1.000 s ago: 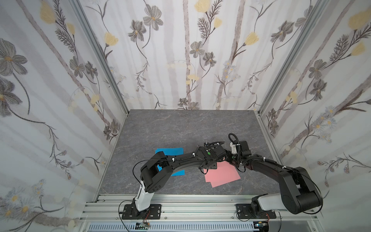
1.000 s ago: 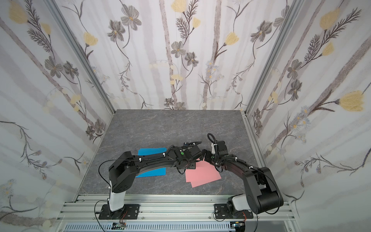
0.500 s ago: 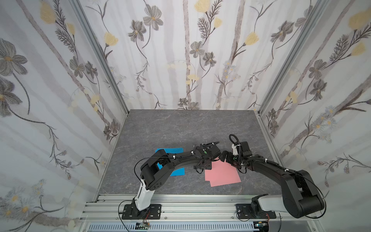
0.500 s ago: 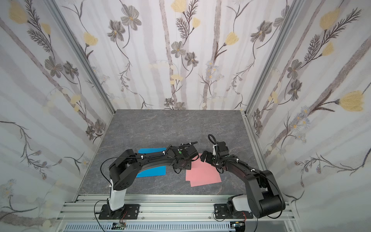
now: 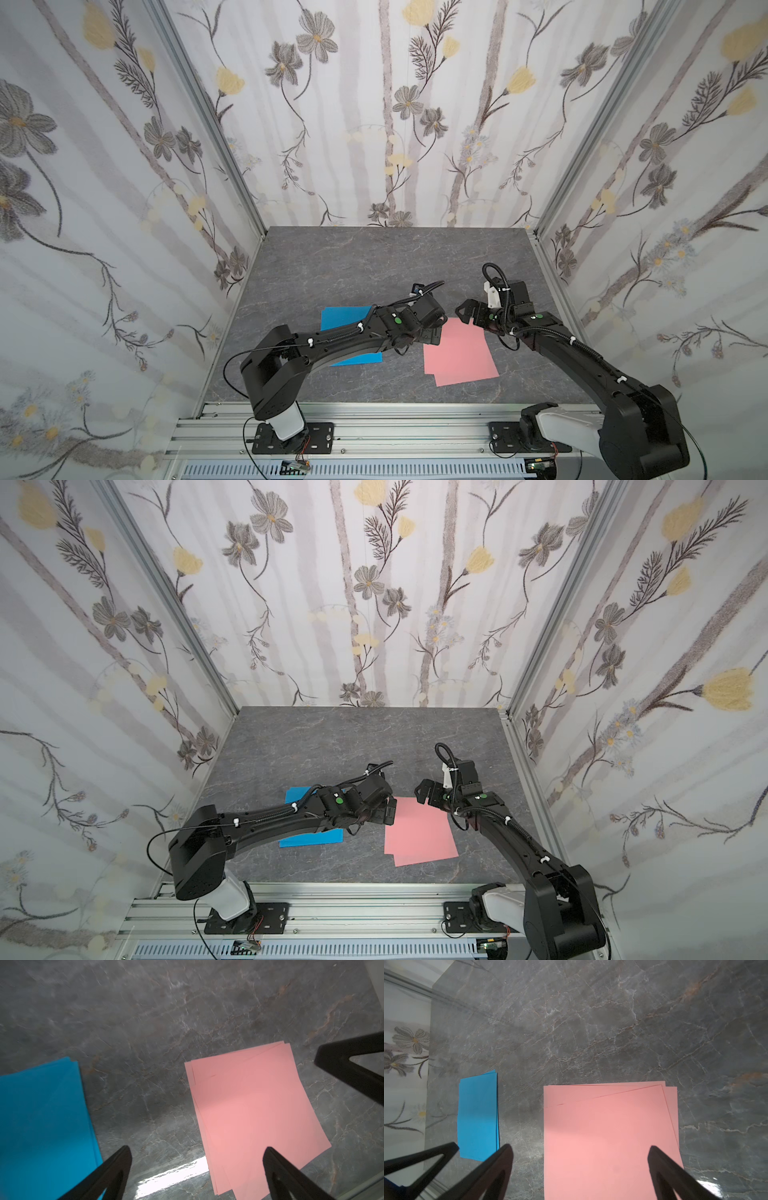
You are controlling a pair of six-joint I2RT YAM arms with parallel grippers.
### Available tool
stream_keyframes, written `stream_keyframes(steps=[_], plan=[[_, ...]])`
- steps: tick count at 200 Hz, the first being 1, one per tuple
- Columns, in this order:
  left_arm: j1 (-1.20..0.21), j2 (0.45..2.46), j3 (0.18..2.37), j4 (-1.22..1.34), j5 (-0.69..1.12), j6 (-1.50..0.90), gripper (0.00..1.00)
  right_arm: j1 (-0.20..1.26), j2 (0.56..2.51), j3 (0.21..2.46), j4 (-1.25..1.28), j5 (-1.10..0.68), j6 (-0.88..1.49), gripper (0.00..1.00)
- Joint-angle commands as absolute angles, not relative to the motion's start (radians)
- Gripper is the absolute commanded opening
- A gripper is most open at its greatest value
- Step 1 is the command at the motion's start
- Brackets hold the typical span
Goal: Sort the scattered colored papers by color
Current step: Place the colored paper, then reset both arms
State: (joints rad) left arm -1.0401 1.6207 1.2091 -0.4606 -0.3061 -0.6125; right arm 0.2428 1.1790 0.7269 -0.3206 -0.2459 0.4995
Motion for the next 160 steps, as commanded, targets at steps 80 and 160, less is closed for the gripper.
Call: stream_keyframes(steps=[80,160], plan=[[-0.504,1.084,0.602,0.259,-0.525,0.008,1.0,0.154,1.161,0.496,0.282,0.261,0.067,1.0],[-0.205,1.436,0.573,0.591,-0.28,0.204,1.0,0.133,1.447,0.374,0.787,0.217,-0.032,1.0]])
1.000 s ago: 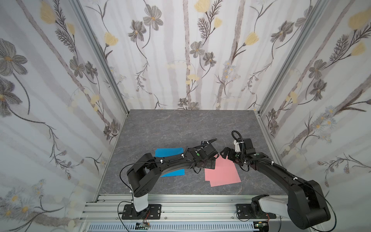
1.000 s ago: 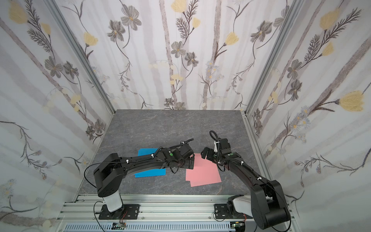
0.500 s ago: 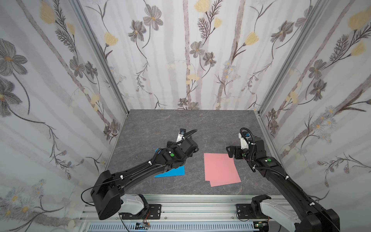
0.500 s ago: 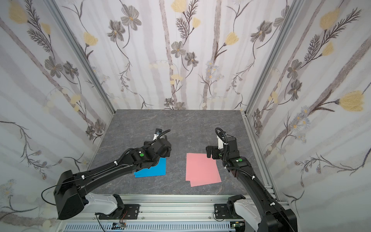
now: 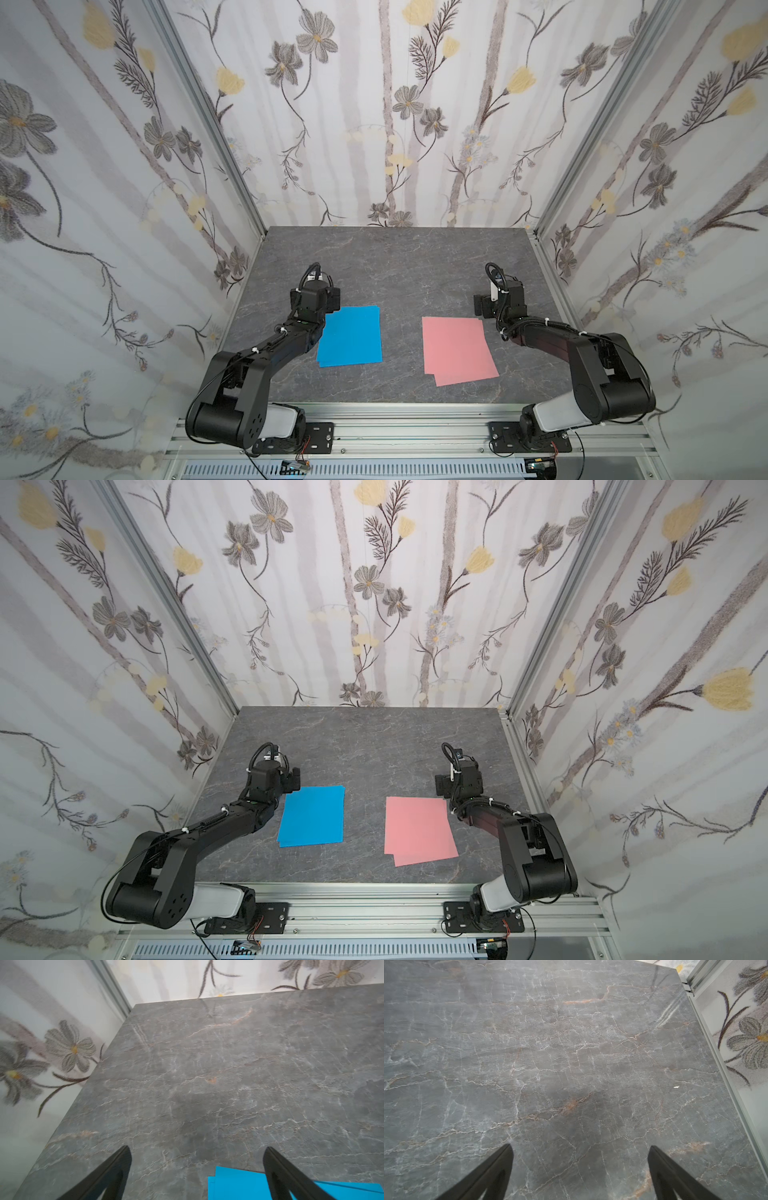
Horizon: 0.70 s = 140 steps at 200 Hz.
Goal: Sort the scattered colored papers by color
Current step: Reset both arms
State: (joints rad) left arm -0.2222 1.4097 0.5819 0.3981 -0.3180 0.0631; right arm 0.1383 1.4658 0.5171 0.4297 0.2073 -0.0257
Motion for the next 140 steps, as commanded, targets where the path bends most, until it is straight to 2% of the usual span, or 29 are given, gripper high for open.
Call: stream_keyframes(steps=[1,11,22,46,60,68,83,96,106,140], plan=[[-0.204,1.435,0.571,0.592,-0.281,0.207,1.0,0.131,1.45,0.367,0.799,0.221,-0.03,1.0],[-0.199,1.408,0.543,0.597,-0.287,0.192,1.0,0.124,1.485,0.349,0.879,0.234,-0.017,1.0],[-0.195,1.365,0.477,0.626,-0.255,0.151,1.0,0.126,1.475,0.409,0.742,0.19,-0.032,1.0],[-0.154,1.391,0.357,0.809,-0.254,0.115,1.0,0.124,1.48,0.4,0.769,0.153,-0.049,1.0],[-0.055,1.396,0.371,0.799,-0.015,0.048,1.0,0.126,1.481,0.401,0.769,0.15,-0.051,1.0],[-0.019,1.439,0.381,0.811,0.022,0.017,1.0,0.131,1.48,0.403,0.766,0.146,-0.06,1.0],[0.005,1.571,0.348,0.998,0.085,0.019,1.0,0.132,1.481,0.406,0.761,0.14,-0.064,1.0],[0.005,1.535,0.373,0.897,0.097,0.02,1.0,0.132,1.482,0.407,0.761,0.138,-0.064,1.0],[0.006,1.569,0.361,0.967,0.081,0.011,1.0,0.133,1.482,0.408,0.761,0.138,-0.064,1.0],[0.007,1.559,0.379,0.916,0.116,0.022,1.0,0.131,1.482,0.407,0.759,0.137,-0.064,1.0]])
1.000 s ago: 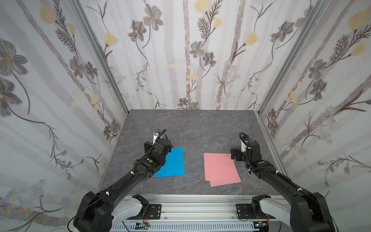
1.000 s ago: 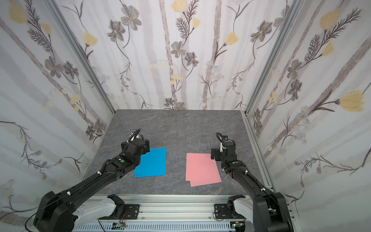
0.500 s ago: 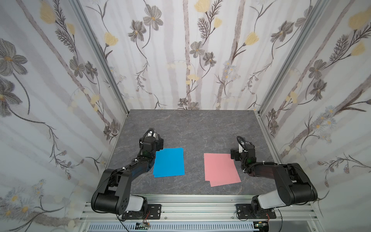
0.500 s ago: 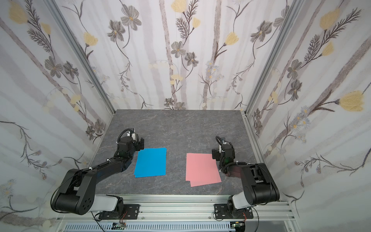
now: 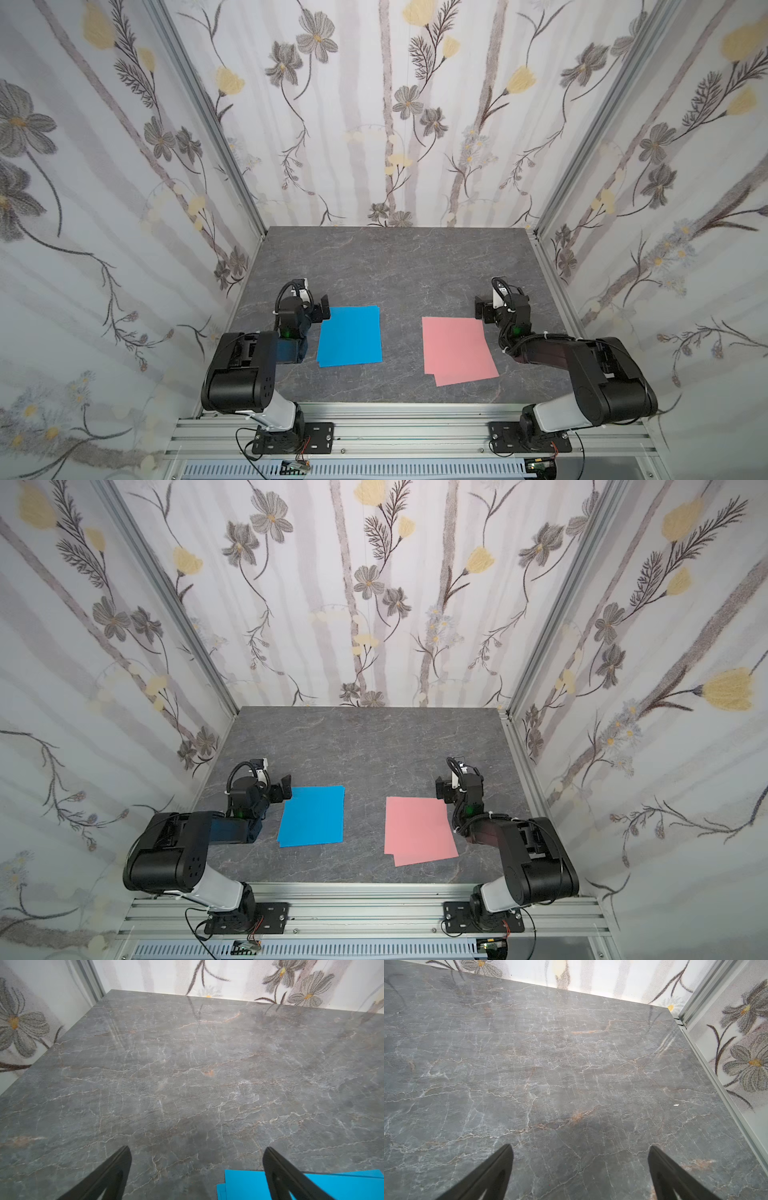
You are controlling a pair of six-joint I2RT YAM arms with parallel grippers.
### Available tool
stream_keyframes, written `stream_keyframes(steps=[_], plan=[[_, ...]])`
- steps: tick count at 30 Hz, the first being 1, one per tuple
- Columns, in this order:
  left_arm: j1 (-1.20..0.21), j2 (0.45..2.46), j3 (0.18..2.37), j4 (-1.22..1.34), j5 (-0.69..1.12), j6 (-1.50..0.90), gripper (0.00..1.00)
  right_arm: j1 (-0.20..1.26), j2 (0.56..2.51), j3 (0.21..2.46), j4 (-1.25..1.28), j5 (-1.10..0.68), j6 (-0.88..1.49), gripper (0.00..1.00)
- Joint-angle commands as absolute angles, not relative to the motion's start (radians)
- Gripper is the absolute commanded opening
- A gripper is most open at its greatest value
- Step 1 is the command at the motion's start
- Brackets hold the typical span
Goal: Sort the scattered colored papers by color
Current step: Reset both arms
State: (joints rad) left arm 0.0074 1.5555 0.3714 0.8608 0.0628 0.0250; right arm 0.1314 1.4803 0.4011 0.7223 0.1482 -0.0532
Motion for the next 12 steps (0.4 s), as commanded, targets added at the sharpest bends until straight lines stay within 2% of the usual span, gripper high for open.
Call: stream_keyframes(steps=[1,12], plan=[[0.007,1.558,0.38,0.912,0.116,0.022,1.0,0.131,1.482,0.407,0.758,0.137,-0.064,1.0],[0.008,1.557,0.379,0.907,0.115,0.023,1.0,0.131,1.48,0.408,0.756,0.125,-0.07,1.0]])
